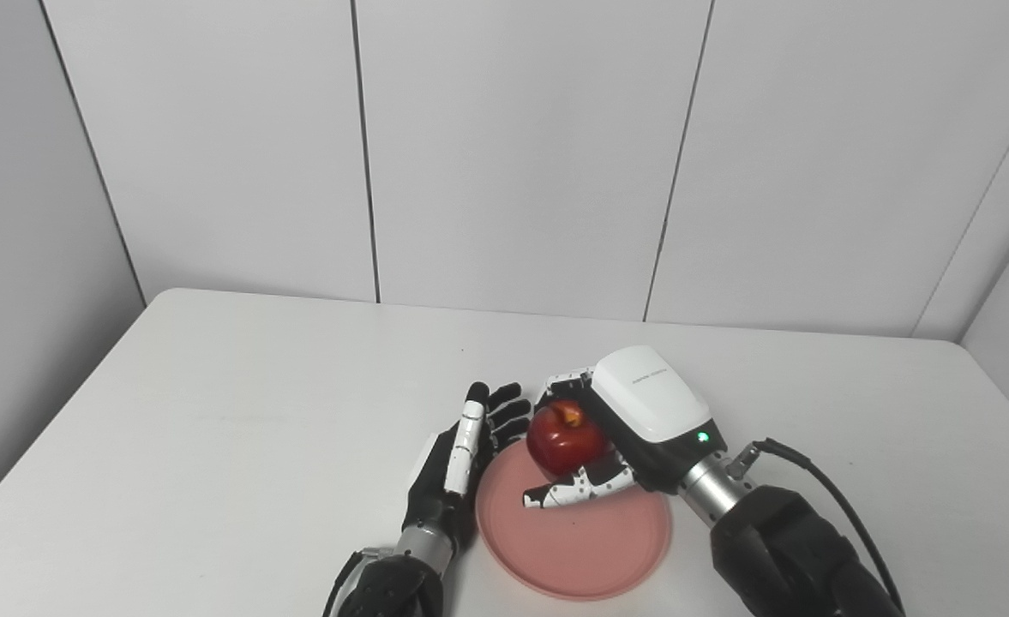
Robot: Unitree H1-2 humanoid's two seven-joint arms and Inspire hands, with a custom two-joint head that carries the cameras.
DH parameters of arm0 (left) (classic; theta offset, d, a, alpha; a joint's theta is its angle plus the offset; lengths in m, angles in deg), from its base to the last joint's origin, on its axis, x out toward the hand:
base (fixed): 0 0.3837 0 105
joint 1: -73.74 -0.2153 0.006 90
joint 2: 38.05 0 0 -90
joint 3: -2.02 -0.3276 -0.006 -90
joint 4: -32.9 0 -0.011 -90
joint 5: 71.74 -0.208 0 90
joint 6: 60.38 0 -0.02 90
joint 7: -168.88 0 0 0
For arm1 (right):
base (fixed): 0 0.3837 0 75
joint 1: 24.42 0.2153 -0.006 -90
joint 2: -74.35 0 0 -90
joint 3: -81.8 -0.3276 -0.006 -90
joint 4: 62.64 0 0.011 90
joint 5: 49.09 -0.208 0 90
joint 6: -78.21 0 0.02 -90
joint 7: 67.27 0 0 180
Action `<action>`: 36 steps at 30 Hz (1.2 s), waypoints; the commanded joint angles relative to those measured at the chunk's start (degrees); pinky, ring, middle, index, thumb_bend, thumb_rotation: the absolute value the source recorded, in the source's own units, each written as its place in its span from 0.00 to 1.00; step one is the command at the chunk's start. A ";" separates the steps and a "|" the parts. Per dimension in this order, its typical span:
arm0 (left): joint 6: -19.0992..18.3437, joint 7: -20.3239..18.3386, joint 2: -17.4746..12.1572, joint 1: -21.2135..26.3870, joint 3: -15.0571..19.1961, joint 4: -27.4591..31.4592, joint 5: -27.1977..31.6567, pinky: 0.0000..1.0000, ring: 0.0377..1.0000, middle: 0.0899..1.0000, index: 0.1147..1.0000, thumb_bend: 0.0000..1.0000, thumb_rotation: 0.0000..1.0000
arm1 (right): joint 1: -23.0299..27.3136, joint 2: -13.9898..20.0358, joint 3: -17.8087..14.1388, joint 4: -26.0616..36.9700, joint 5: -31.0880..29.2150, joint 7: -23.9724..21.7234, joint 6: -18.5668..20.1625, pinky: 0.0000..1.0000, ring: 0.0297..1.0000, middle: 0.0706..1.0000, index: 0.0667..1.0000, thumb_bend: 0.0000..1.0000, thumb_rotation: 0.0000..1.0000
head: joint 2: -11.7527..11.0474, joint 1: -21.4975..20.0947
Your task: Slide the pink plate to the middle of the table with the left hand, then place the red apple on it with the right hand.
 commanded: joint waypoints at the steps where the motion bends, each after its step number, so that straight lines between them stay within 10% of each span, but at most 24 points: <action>1: -3.09 0.16 -0.36 -1.01 0.36 -0.43 0.03 0.86 0.84 0.82 0.78 0.67 1.00 | 1.42 0.08 -0.10 0.27 0.49 0.66 -2.08 0.19 0.23 0.29 0.33 0.66 0.51 | 0.02 0.09; 36: -3.72 0.03 -0.36 -0.84 0.88 -0.16 0.23 0.84 0.83 0.82 0.79 0.67 0.99 | 1.08 0.20 1.03 -3.66 1.38 1.75 -4.59 0.20 0.24 0.30 0.36 0.65 0.51 | 0.29 -0.98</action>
